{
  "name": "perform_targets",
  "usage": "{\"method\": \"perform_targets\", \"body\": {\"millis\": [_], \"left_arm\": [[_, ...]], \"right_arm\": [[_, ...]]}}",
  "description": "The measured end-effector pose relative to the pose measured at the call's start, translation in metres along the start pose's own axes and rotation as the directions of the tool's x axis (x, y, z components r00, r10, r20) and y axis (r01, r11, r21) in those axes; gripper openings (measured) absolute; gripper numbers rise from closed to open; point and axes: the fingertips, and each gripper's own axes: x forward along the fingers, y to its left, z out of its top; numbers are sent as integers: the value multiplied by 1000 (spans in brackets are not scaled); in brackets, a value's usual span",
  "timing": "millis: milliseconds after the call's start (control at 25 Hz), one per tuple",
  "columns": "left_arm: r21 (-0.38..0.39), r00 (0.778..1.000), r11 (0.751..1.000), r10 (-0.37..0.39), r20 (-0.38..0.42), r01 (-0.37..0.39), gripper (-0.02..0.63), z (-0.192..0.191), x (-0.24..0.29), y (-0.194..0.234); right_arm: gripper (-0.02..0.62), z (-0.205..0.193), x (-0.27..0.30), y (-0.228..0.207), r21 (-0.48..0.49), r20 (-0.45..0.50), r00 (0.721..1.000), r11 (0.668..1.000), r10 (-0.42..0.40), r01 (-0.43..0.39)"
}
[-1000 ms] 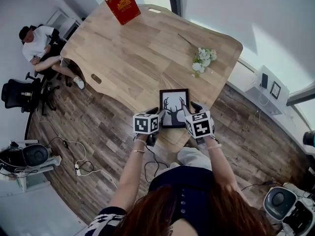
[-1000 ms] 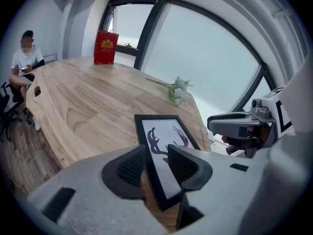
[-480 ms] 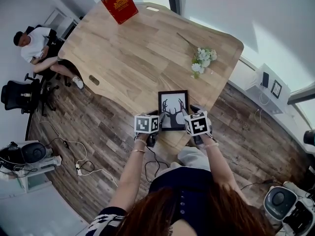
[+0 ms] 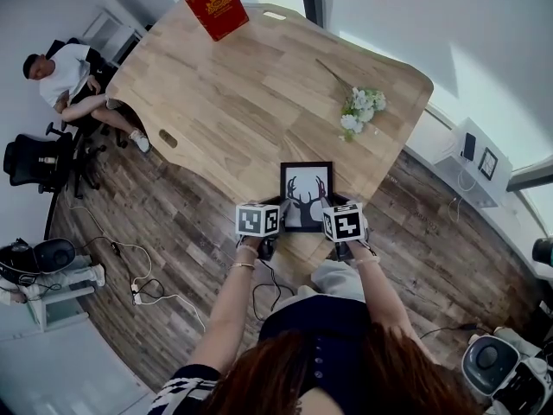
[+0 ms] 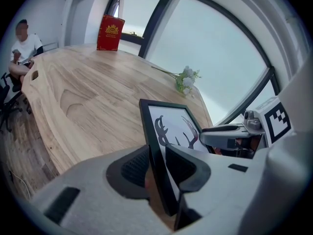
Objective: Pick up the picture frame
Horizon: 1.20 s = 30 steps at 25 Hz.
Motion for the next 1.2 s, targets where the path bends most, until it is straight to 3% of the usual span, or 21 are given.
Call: {"method": "perform_targets", "body": {"millis": [720, 1200], "left_arm": [[14, 991, 999, 32, 128, -34, 84, 16, -24, -9], [78, 963, 996, 19, 267, -41, 84, 25, -70, -36]], "right_arm": [[77, 18, -26, 5, 9, 122, 991, 999, -51, 50], [77, 31, -78, 25, -47, 268, 961, 995, -73, 89]]}}
